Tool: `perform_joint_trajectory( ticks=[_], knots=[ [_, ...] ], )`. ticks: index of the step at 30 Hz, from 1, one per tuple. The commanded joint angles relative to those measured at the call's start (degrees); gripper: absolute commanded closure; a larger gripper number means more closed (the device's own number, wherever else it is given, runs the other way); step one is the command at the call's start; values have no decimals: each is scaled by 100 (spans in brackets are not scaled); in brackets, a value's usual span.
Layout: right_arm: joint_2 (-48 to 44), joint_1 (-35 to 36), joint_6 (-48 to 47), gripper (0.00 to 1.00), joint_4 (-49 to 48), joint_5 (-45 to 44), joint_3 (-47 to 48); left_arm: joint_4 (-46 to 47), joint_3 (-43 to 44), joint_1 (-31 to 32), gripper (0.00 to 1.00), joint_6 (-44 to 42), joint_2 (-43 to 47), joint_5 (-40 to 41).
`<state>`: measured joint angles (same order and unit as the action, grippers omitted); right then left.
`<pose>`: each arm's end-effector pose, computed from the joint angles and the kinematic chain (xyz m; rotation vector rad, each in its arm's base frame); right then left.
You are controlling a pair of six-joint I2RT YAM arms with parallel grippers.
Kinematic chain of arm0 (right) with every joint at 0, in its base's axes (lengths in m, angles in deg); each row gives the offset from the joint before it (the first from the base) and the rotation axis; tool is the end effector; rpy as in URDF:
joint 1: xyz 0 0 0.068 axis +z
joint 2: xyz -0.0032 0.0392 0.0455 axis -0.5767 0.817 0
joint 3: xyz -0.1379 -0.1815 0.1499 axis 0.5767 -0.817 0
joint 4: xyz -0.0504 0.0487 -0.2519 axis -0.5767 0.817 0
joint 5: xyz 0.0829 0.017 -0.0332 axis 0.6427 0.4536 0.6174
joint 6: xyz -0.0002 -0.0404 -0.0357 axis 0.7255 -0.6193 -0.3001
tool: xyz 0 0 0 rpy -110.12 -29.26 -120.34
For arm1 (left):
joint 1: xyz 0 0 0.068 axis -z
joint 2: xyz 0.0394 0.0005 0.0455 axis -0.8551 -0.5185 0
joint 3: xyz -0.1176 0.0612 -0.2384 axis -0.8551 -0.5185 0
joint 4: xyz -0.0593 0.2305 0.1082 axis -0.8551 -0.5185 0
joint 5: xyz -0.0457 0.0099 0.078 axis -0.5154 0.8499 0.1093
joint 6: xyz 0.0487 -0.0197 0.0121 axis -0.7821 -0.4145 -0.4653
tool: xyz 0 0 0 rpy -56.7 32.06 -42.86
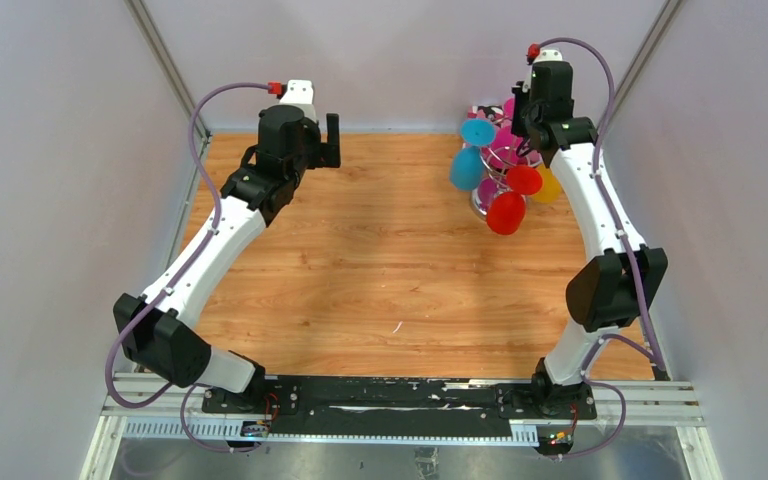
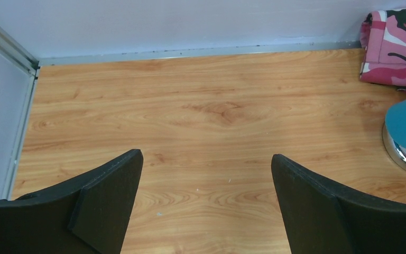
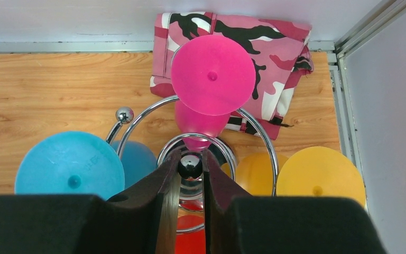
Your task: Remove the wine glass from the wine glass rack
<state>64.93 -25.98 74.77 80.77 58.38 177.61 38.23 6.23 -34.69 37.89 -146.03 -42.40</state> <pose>0.3994 0.0593 0.4217 0.0138 1.9145 -0.0027 0.3034 -0.1224 0.4060 0.0249 1.8638 -0.0655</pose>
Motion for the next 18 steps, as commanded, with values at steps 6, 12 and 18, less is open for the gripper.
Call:
perform_joint_trajectory(
  ticks=[6,12,18],
  knots=[
    [-65,-58,98,98,168,189,366,138,-28,-8,3,65,-20,-25],
    [226,-54,123,71,239,288,541,128,-65,-8,3,39,7,7],
    [364,-53,167,53,137,267,657,156,-109,-8,3,5,-18,63]
  ],
)
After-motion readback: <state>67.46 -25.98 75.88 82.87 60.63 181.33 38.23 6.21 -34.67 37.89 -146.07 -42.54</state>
